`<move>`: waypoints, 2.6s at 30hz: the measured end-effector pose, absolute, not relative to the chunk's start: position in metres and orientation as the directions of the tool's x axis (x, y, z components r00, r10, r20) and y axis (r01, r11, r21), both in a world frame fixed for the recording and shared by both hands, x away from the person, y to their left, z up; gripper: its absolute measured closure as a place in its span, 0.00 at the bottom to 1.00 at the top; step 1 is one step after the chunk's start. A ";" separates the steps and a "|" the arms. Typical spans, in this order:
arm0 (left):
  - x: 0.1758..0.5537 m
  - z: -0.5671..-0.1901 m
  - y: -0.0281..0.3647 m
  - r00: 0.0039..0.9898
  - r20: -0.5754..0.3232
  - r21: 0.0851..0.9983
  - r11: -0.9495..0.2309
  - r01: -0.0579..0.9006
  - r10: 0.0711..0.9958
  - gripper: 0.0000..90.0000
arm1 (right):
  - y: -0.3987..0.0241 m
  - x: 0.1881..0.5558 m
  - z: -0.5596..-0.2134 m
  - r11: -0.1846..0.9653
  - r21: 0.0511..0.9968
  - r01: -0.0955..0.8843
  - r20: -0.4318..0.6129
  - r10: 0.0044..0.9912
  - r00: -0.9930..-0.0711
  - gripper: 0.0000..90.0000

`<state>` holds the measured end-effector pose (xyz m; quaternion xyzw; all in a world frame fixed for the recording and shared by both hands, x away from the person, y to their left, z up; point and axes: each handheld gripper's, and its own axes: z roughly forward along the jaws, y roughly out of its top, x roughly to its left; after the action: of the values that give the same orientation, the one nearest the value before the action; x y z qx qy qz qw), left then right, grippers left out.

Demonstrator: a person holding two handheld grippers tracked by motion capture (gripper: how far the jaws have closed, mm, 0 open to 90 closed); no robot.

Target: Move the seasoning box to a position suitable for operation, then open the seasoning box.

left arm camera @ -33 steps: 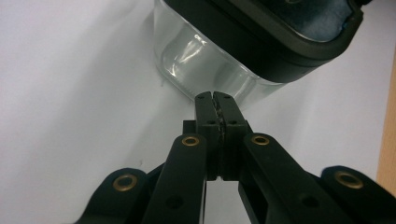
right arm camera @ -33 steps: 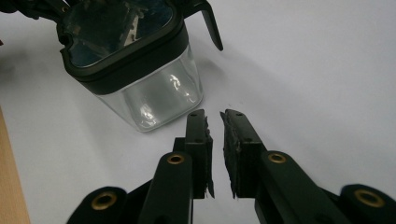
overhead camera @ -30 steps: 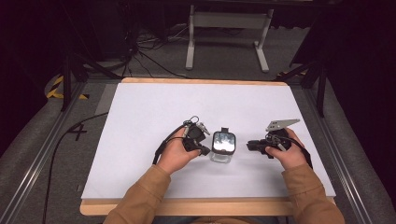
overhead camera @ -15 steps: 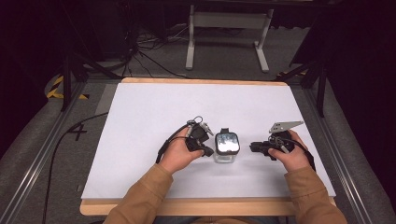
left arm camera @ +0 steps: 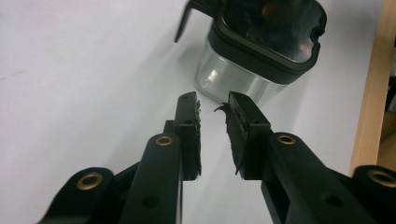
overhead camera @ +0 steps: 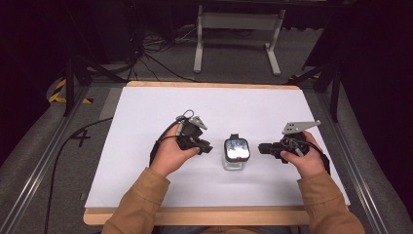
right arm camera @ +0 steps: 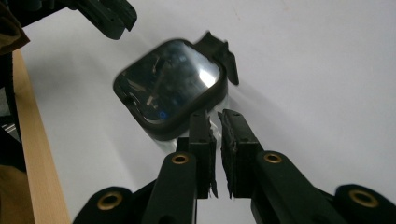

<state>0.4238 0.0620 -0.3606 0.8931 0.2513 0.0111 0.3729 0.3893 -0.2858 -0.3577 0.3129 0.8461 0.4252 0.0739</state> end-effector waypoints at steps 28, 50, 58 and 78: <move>0.427 -0.342 0.113 0.804 -0.201 0.697 -0.495 0.519 0.560 0.75 | -0.220 0.451 -0.337 0.579 0.697 0.423 0.088 0.517 -0.851 0.93; 0.428 -0.345 0.110 0.806 -0.214 0.692 -0.497 0.523 0.551 0.76 | -0.215 0.465 -0.352 0.547 0.695 0.466 0.148 0.526 -0.838 0.97; 0.427 -0.346 0.107 0.810 -0.210 0.687 -0.507 0.521 0.548 0.76 | -0.214 0.467 -0.351 0.540 0.683 0.492 0.163 0.543 -0.824 0.97; 0.424 -0.351 0.091 0.834 -0.206 0.669 -0.548 0.502 0.513 0.77 | -0.211 0.469 -0.349 0.549 0.662 0.510 0.165 0.557 -0.814 0.97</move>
<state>0.4237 0.0909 -0.3510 0.8797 0.2884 0.0071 0.3781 0.4693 -0.2112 -0.3488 0.3032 0.8795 0.3654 0.0323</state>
